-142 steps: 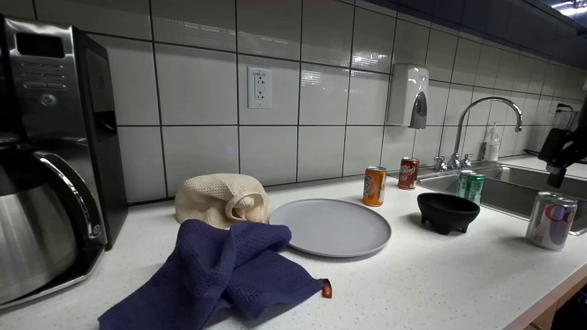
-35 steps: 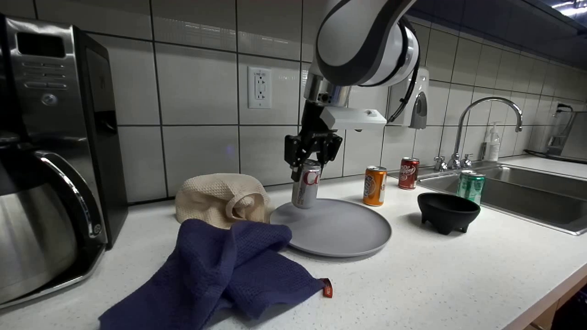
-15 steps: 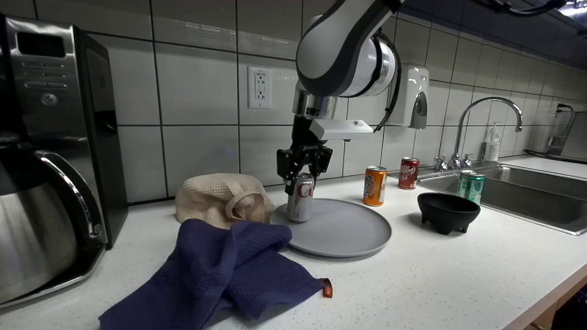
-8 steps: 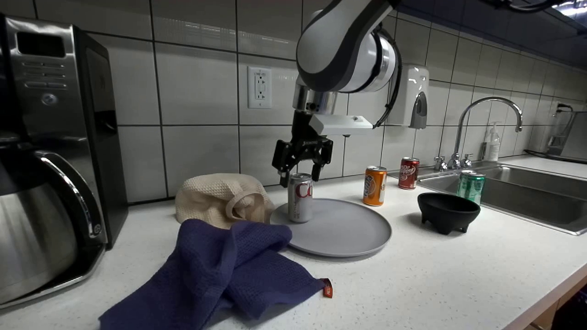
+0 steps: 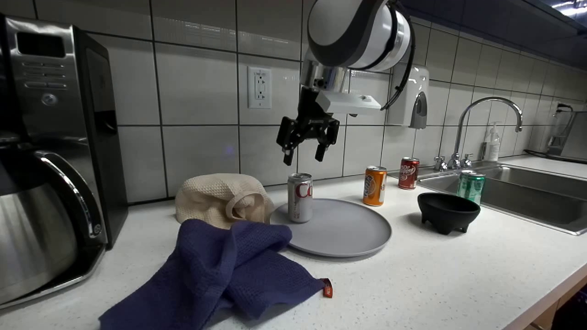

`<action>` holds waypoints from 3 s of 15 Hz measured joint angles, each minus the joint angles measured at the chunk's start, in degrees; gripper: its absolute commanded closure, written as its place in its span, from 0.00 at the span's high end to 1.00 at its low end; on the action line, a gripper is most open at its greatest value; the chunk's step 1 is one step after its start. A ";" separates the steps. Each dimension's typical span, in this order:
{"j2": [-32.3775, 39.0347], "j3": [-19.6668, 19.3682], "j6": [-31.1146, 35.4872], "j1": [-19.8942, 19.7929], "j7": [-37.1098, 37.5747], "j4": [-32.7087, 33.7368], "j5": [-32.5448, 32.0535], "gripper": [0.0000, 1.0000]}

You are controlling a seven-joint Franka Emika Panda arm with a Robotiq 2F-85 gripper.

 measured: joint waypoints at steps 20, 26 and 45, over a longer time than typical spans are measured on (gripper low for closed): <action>-12.04 -6.56 2.71 -8.08 -1.30 -15.66 2.16 1.00; -12.04 -8.03 2.71 -9.89 -1.83 -16.30 2.16 1.00; -12.00 -8.27 2.66 -9.95 -2.10 -16.69 3.34 1.00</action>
